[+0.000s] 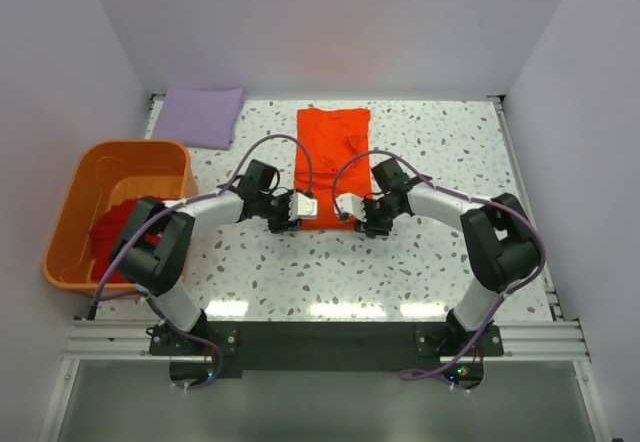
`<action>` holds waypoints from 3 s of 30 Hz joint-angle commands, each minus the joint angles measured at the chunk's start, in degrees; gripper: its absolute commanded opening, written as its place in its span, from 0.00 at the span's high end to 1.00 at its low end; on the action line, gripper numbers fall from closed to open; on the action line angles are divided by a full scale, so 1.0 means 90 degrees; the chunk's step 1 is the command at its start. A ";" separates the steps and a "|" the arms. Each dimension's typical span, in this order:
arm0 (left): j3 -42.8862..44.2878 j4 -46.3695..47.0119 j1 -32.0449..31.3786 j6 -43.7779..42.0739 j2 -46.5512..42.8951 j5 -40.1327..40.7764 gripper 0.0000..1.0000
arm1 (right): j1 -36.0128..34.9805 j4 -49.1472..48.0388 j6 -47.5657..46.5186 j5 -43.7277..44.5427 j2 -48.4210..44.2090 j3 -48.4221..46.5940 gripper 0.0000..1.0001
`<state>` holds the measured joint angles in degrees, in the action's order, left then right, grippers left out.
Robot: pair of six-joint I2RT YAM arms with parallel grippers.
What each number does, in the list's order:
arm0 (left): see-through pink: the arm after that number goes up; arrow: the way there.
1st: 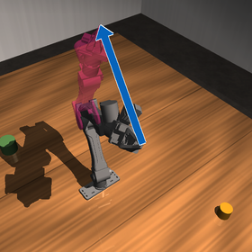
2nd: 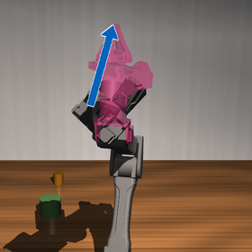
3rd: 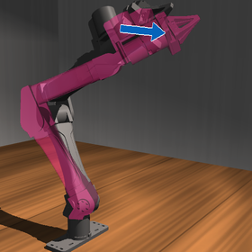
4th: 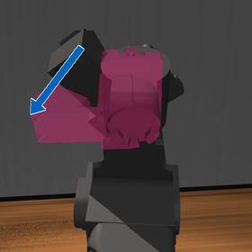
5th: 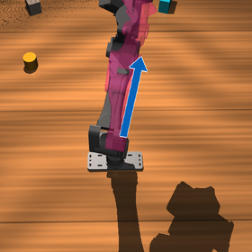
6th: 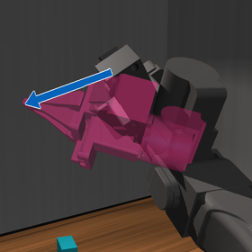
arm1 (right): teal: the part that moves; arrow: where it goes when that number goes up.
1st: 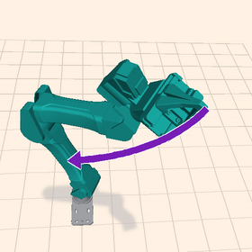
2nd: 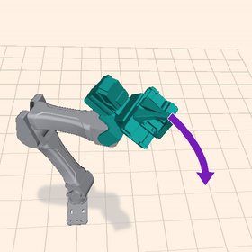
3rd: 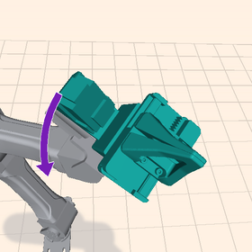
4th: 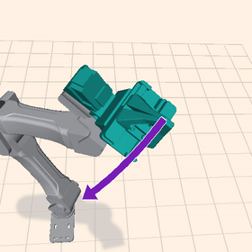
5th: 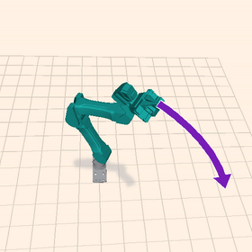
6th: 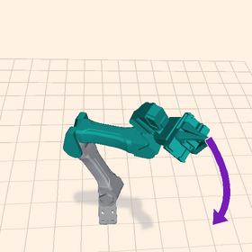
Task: Fold and stack the t-shirts
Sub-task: Fold the tshirt
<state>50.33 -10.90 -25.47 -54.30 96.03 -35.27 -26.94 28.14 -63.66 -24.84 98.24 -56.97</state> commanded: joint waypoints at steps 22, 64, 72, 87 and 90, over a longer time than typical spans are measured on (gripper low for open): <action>0.0920 -0.0781 0.0018 -0.0363 -0.0269 -0.0007 1.00 | -0.0083 0.0154 0.0608 0.0114 -0.0504 -0.0622 1.00; 0.4670 -0.5351 0.0682 -0.1065 0.0695 -0.1619 1.00 | 0.0444 0.3826 -0.0446 -0.0922 -0.0546 -0.2829 1.00; 0.6613 -0.5509 0.0936 -0.1096 0.2678 -0.1638 1.00 | 0.0835 0.3934 -0.0720 -0.0834 0.1554 -0.4606 1.00; 0.6539 -0.4171 0.1004 -0.0178 0.4117 -0.1101 0.96 | 0.1060 0.3095 -0.0466 0.0161 0.3596 -0.5779 1.00; 0.5943 -0.3849 0.1024 0.0007 0.3823 -0.1179 0.97 | 0.1060 0.2840 -0.0271 0.0231 0.3500 -0.5662 1.00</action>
<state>107.44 -49.34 -16.78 -57.30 134.23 -45.32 -17.41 58.15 -67.35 -26.02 130.17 -106.94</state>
